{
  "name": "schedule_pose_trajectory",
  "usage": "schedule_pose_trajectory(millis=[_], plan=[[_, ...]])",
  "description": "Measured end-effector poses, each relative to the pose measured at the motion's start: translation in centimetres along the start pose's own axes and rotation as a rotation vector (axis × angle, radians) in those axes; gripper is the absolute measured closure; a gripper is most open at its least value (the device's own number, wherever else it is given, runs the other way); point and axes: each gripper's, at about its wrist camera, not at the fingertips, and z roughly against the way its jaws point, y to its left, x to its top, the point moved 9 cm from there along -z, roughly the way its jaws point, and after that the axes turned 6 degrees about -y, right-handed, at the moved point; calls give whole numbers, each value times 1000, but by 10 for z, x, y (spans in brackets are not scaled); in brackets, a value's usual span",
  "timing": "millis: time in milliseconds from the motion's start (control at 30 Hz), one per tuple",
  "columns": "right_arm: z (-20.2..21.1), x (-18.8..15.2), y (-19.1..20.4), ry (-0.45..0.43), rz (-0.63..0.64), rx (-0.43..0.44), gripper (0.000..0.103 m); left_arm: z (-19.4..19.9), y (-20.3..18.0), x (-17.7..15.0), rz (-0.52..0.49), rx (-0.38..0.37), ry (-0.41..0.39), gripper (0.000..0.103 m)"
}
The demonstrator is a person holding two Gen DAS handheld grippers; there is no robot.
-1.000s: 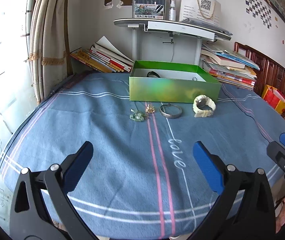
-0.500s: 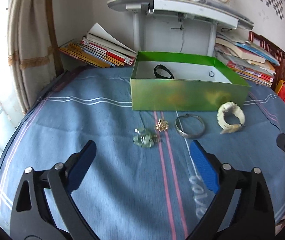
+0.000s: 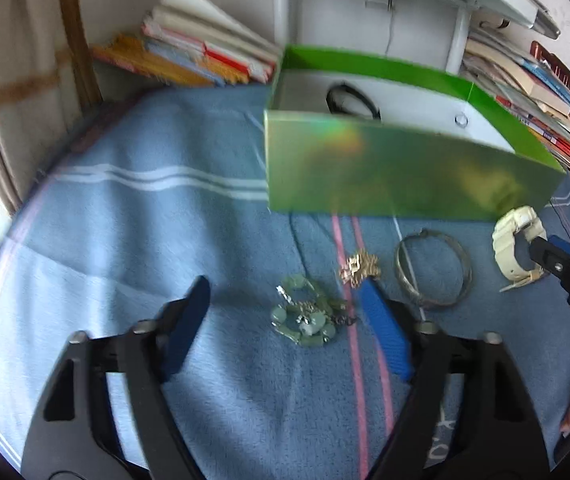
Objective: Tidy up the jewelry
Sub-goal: 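Close the right tool on the white watch while the left tool grasps the jade pendant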
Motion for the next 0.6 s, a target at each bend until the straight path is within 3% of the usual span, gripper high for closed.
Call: schedule_pose_trajectory(millis=[100, 133, 300, 600], plan=[[-3, 2, 0, -1, -8, 13, 96, -1, 1, 1, -2, 2, 1, 80], [-3, 2, 1, -2, -5, 20, 96, -1, -1, 1, -13, -4, 0, 84], [20, 7, 5, -81, 7, 24, 97, 21, -4, 8, -33, 9, -92, 88], [102, 8, 15, -197, 13, 89, 97, 117, -13, 13, -43, -22, -232, 88]])
